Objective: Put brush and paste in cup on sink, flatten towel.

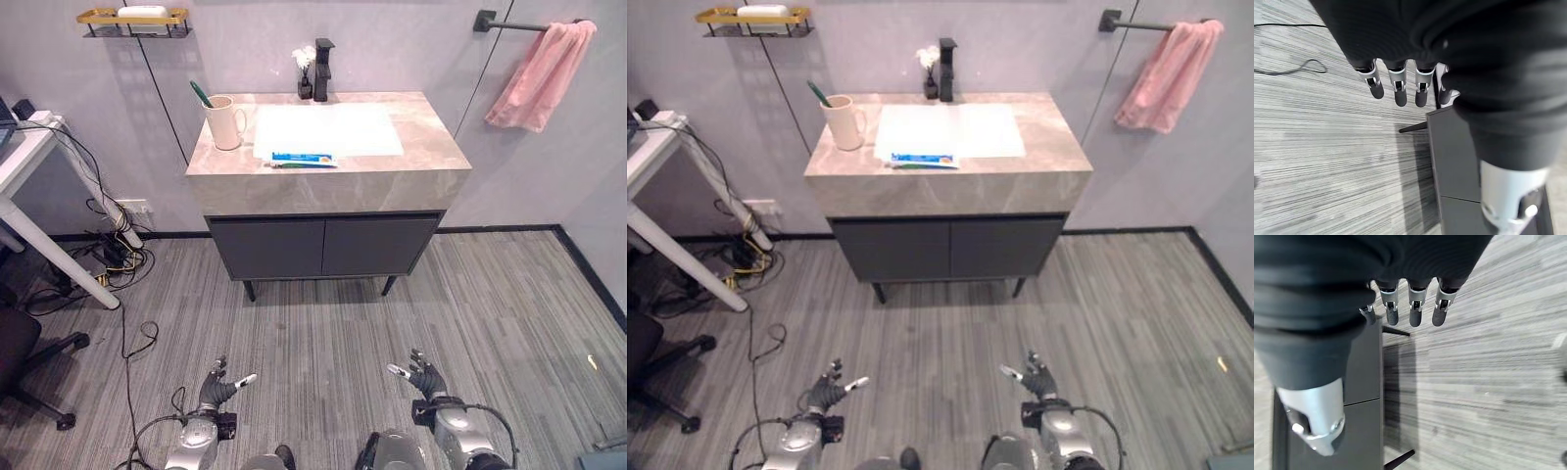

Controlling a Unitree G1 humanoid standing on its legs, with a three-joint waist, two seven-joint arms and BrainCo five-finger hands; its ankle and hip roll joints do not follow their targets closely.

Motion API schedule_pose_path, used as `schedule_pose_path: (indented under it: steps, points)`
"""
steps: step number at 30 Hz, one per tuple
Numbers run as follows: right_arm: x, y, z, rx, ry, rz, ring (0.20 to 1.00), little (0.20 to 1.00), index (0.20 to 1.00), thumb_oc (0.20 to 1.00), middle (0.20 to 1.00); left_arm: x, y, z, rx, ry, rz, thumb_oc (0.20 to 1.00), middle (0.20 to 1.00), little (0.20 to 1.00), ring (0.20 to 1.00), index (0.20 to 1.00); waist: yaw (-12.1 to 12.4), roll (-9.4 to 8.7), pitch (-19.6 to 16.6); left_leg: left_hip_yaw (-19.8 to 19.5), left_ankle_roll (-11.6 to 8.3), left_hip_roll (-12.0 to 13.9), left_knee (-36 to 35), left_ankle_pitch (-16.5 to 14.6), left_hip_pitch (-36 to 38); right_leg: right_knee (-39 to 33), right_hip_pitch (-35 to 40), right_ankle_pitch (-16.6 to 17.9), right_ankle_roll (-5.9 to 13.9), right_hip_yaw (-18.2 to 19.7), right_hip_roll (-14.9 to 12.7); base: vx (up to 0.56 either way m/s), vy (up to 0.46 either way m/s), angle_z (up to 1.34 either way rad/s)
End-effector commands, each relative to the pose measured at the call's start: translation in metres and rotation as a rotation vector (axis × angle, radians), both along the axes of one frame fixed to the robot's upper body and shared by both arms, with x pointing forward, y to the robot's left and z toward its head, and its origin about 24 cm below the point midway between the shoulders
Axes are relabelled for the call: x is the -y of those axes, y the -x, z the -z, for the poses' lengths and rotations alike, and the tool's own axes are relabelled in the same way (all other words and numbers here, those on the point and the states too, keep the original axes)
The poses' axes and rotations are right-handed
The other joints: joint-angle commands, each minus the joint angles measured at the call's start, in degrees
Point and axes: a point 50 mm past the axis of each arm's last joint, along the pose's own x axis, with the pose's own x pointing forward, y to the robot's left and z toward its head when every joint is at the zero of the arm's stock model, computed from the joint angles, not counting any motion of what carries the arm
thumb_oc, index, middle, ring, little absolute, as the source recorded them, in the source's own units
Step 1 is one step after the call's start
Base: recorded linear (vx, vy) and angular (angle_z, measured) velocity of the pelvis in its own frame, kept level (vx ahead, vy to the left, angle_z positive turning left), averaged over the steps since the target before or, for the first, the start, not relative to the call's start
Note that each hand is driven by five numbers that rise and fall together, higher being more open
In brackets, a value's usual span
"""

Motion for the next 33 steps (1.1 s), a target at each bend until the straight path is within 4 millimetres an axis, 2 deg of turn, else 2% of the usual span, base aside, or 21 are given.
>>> schedule_pose_path:
  steps: [1, 2, 4, 5, 6, 8, 9, 10, 12, 15, 17, 20, 21, 22, 23, 25, 28, 29, 30, 31, 33]
  points:
    - [0.003, -0.018, -0.009, 0.047, 0.015, 0.014, 1.0, 1.0, 1.0, 1.0, 1.0, -0.003, -0.016, -0.011, 0.073, -0.005, 0.008, 1.0, 1.0, 1.0, 1.0, 1.0, 0.3, -1.68, 1.0, 0.3, -1.35, -2.9, -0.4, -3.0, 4.9, -12.8, 1.2, 13.1, 3.24, 1.8, -3.3, 0.2, -0.147, 0.02]
    - [0.007, -0.017, -0.005, 0.008, 0.042, 0.012, 1.0, 1.0, 1.0, 1.0, 1.0, -0.006, -0.014, -0.006, 0.032, -0.009, 0.0, 1.0, 1.0, 1.0, 1.0, 1.0, 0.5, -2.16, 1.0, 0.3, -2.28, -2.8, -1.4, -3.2, 5.3, -20.6, 1.1, 14.1, 3.46, 0.2, -4.4, 0.22, -0.188, 0.01]
    - [0.007, -0.016, -0.002, -0.032, 0.066, -0.005, 1.0, 1.0, 1.0, 1.0, 1.0, -0.01, -0.009, 0.0, -0.027, -0.034, 0.007, 1.0, 1.0, 1.0, 1.0, 1.0, 0.6, -2.34, 0.6, -0.4, -3.94, -1.8, -2.4, -3.7, 6.5, -26.2, 0.7, 15.3, 4.97, 1.0, -4.5, 0.35, -0.25, 0.04]
    - [0.009, -0.012, 0.002, -0.066, 0.072, -0.012, 1.0, 1.0, 1.0, 1.0, 1.0, -0.014, -0.004, 0.005, -0.076, -0.039, -0.004, 1.0, 1.0, 1.0, 1.0, 1.0, 0.3, -3.04, 0.1, -0.7, -4.69, -1.4, -2.0, -3.4, 6.7, -28.1, 1.7, 14.8, 4.4, 1.9, -3.1, 0.26, -0.174, 0.03]
    - [0.009, -0.012, 0.002, -0.065, 0.072, -0.012, 1.0, 1.0, 1.0, 1.0, 1.0, -0.014, -0.004, 0.005, -0.076, -0.04, -0.004, 1.0, 1.0, 1.0, 1.0, 1.0, 0.3, -3.17, 0.0, -0.8, -4.66, -1.6, -2.1, -3.2, 6.5, -28.2, 1.6, 14.9, 4.4, 1.8, -3.2, 0.23, -0.177, 0.08]
    - [0.011, -0.006, 0.007, -0.105, 0.079, -0.014, 1.0, 1.0, 1.0, 1.0, 1.0, -0.017, 0.004, 0.012, -0.148, -0.05, -0.013, 1.0, 1.0, 1.0, 1.0, 1.0, 0.0, -3.34, -1.2, -1.7, -5.4, -0.4, -1.8, -3.5, 6.7, -27.1, 2.1, 12.8, 3.2, 2.9, -1.1, 0.28, -0.179, 0.39]
    - [0.017, 0.001, 0.01, -0.148, 0.114, -0.021, 1.0, 1.0, 1.0, 1.0, 1.0, -0.018, 0.012, 0.017, -0.199, -0.051, -0.023, 1.0, 1.0, 1.0, 1.0, 1.0, -0.1, -2.77, -2.2, -2.6, -6.24, 1.0, 0.4, -4.4, 6.6, -27.1, 3.3, 9.2, 1.69, 1.8, 0.8, 0.3, -0.173, 0.57]
    - [0.017, 0.001, 0.01, -0.148, 0.113, -0.022, 1.0, 1.0, 1.0, 1.0, 1.0, -0.018, 0.012, 0.017, -0.198, -0.051, -0.023, 1.0, 1.0, 1.0, 1.0, 1.0, -0.2, -2.87, -2.3, -2.7, -6.22, 0.9, 0.4, -4.2, 6.4, -27.2, 3.2, 9.3, 1.67, 1.7, 0.7, 0.31, -0.187, 0.37]
    - [0.02, 0.001, 0.01, -0.15, 0.13, -0.036, 1.0, 1.0, 1.0, 1.0, 1.0, -0.02, 0.017, 0.019, -0.213, -0.045, -0.033, 1.0, 1.0, 1.0, 1.0, 1.0, -0.4, -2.68, -2.5, -3.3, -8.18, 2.3, 7.6, -2.2, 3.4, -27.3, 4.5, 7.0, -0.1, 1.1, 2.6, 0.21, -0.162, 0.07]
    - [0.021, 0.0, 0.008, -0.127, 0.132, -0.046, 1.0, 1.0, 1.0, 1.0, 1.0, -0.025, 0.015, 0.016, -0.183, -0.035, -0.064, 1.0, 1.0, 1.0, 1.0, 1.0, 0.5, -3.13, -0.7, -3.1, -11.78, 6.1, 24.0, 5.7, -4.3, -28.8, 7.9, 4.6, -3.18, -1.0, 4.7, 0.2, -0.215, 0.13]
    - [0.021, -0.002, 0.006, -0.114, 0.132, -0.047, 1.0, 1.0, 1.0, 1.0, 1.0, -0.027, 0.011, 0.014, -0.167, -0.036, -0.074, 1.0, 1.0, 1.0, 1.0, 1.0, 0.8, -3.78, 0.7, -1.8, -12.45, 7.7, 27.8, 7.7, -7.5, -29.2, 9.2, 3.1, -4.11, -1.9, 4.9, 0.14, -0.141, 0.05]
    - [0.023, 0.0, 0.006, -0.109, 0.128, -0.037, 1.0, 1.0, 1.0, 1.0, 1.0, -0.028, 0.006, 0.011, -0.152, -0.052, -0.063, 1.0, 1.0, 1.0, 1.0, 1.0, 1.0, -3.24, 1.6, 3.7, -12.14, 11.2, 20.7, 5.5, -10.3, -29.2, 11.8, 0.5, -3.27, -3.5, 5.8, 0.27, -0.022, 0.22]
    - [0.023, -0.001, 0.005, -0.097, 0.129, -0.036, 1.0, 1.0, 1.0, 1.0, 1.0, -0.031, 0.004, 0.01, -0.146, -0.068, -0.071, 1.0, 1.0, 1.0, 1.0, 1.0, 0.9, -2.91, 1.3, 6.3, -11.64, 12.3, 11.4, 6.7, -12.5, -29.1, 12.3, -0.7, -2.78, -3.8, 6.1, 0.23, 0.083, 0.28]
    - [0.023, -0.001, 0.005, -0.098, 0.129, -0.036, 1.0, 1.0, 1.0, 1.0, 1.0, -0.031, 0.004, 0.01, -0.146, -0.068, -0.071, 1.0, 1.0, 1.0, 1.0, 1.0, 0.9, -3.01, 1.2, 6.5, -11.62, 12.1, 10.9, 6.9, -12.3, -29.0, 12.2, -0.7, -2.75, -3.8, 6.0, 0.23, 0.112, 0.56]
    - [0.021, -0.002, 0.004, -0.091, 0.13, -0.043, 1.0, 1.0, 1.0, 1.0, 1.0, -0.032, 0.003, 0.009, -0.14, -0.073, -0.077, 1.0, 1.0, 1.0, 1.0, 1.0, 1.0, -2.96, 1.1, 6.0, -11.38, 11.8, 8.3, 7.5, -11.9, -28.7, 12.2, -1.1, -2.7, -3.2, 6.2, 0.17, 0.088, 0.44]
    - [0.017, -0.004, 0.004, -0.078, 0.121, -0.058, 1.0, 1.0, 1.0, 1.0, 1.0, -0.034, 0.001, 0.007, -0.126, -0.081, -0.092, 1.0, 1.0, 1.0, 1.0, 1.0, 1.8, -2.16, 0.8, 3.4, -12.52, 11.7, -1.1, 13.8, -12.9, -29.4, 13.7, -2.0, -2.27, -2.2, 7.4, 0.31, 0.161, 0.17]
    - [0.016, -0.001, 0.004, -0.073, 0.112, -0.059, 1.0, 1.0, 1.0, 1.0, 1.0, -0.033, 0.001, 0.007, -0.119, -0.082, -0.087, 1.0, 1.0, 1.0, 1.0, 1.0, 2.3, -1.54, 0.2, 2.9, -12.52, 13.0, -7.5, 17.2, -14.6, -30.9, 15.6, -1.8, -2.06, -1.3, 7.7, 0.3, 0.203, -0.29]
    - [0.015, 0.001, 0.006, -0.078, 0.109, -0.061, 1.0, 1.0, 1.0, 1.0, 1.0, -0.033, 0.002, 0.007, -0.122, -0.083, -0.083, 1.0, 1.0, 1.0, 1.0, 1.0, 2.6, -1.5, 0.0, 2.4, -12.57, 13.0, -7.7, 17.6, -14.7, -31.2, 16.3, -1.8, -1.89, -0.7, 7.8, 0.48, 0.309, -0.22]
    - [0.012, 0.004, 0.008, -0.093, 0.103, -0.076, 1.0, 1.0, 1.0, 1.0, 1.0, -0.034, 0.007, 0.009, -0.133, -0.086, -0.069, 1.0, 1.0, 1.0, 1.0, 1.0, 3.6, -1.47, -0.8, -1.2, -11.73, 11.7, -6.5, 16.5, -13.8, -30.7, 17.4, -2.6, -1.54, 1.3, 7.4, 0.34, 0.233, -0.03]
    - [0.012, 0.003, 0.008, -0.093, 0.103, -0.076, 1.0, 1.0, 1.0, 1.0, 1.0, -0.034, 0.007, 0.009, -0.132, -0.086, -0.069, 1.0, 1.0, 1.0, 1.0, 1.0, 3.6, -1.41, -0.9, -1.3, -11.72, 11.7, -6.4, 16.5, -14.0, -30.8, 17.2, -2.5, -1.56, 1.3, 7.4, 0.35, 0.29, 0.06]
    - [0.008, 0.002, 0.008, -0.089, 0.096, -0.09, 1.0, 1.0, 1.0, 1.0, 1.0, -0.033, 0.009, 0.01, -0.139, -0.095, -0.051, 1.0, 1.0, 1.0, 1.0, 1.0, 4.0, -1.99, -1.1, -5.7, -11.06, 9.3, -2.0, 14.2, -15.3, -29.2, 17.7, -2.8, -1.36, 3.3, 5.8, 0.24, 0.261, -0.25]
